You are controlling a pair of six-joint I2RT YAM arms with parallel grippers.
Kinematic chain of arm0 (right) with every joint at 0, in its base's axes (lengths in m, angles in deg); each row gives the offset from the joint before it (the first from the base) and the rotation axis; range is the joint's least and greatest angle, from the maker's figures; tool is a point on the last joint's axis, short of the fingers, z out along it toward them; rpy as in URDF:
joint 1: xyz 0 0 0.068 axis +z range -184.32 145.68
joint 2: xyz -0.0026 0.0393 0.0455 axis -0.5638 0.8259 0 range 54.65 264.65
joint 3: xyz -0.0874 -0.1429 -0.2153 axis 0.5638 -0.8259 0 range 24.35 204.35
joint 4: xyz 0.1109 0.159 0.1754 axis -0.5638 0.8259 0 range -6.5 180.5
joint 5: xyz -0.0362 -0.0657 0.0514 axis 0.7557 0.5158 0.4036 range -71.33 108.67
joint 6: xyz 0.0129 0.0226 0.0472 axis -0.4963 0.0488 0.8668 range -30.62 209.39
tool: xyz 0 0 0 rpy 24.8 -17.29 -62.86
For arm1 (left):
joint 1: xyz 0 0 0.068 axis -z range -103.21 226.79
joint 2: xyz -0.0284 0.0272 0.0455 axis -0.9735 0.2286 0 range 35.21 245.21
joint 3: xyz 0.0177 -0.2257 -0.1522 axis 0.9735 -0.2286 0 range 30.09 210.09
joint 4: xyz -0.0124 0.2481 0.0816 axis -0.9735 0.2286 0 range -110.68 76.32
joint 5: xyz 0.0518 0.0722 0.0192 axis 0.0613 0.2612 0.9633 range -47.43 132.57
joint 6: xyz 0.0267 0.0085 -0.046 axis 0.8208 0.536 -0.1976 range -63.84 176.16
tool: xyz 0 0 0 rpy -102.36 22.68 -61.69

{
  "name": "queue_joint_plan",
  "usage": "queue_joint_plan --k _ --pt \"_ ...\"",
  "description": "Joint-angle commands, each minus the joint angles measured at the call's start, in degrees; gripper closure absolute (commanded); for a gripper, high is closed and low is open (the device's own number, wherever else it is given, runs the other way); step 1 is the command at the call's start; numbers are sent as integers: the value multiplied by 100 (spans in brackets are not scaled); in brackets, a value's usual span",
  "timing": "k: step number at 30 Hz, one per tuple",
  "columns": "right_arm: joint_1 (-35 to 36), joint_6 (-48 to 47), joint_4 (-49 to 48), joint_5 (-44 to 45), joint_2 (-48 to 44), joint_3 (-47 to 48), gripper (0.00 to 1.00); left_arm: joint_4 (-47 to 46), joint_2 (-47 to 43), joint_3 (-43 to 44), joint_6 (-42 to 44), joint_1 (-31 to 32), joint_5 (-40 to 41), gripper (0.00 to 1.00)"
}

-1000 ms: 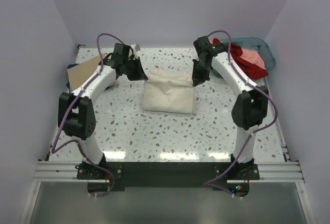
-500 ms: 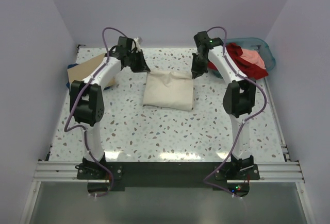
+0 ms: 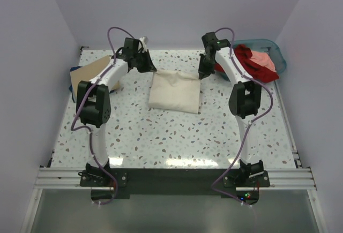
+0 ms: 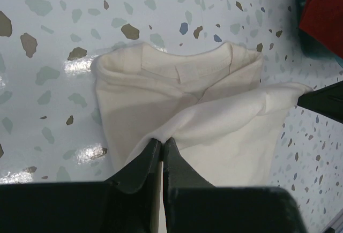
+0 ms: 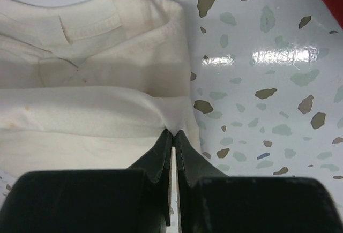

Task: Fold and stack the t-shirts
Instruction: Fold the tshirt

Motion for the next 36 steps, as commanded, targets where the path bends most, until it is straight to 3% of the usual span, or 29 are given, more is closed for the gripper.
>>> queue_joint_plan --k 1,9,11,13,15,16,18,20,31,36 --pt "-39 -88 -149 65 110 424 100 -553 163 262 104 -82 55 100" --pt "-74 -106 -421 136 233 433 100 -632 550 570 218 -82 159 100" --pt "-74 -167 -500 84 373 547 100 -711 585 614 209 -91 344 89" --pt "-74 -237 -492 -74 522 907 77 -702 612 780 200 -91 563 65" --pt "-74 -334 -378 -145 672 1258 51 -694 577 869 174 -82 756 48" --pt "-74 -369 -378 -154 664 1277 43 -728 472 843 183 -91 905 38" --pt "-74 -466 -491 -136 445 1025 28 -895 227 624 217 -91 968 34" --pt "-74 -527 -701 -119 208 716 25 -1036 67 439 262 -91 925 29" --pt "356 -554 -1116 -163 -1286 -1086 29 -1835 -1067 -1731 323 -91 55 25" --pt "822 -378 -1248 -434 -1463 -1788 46 -2038 -1234 -2276 236 -91 -384 25"
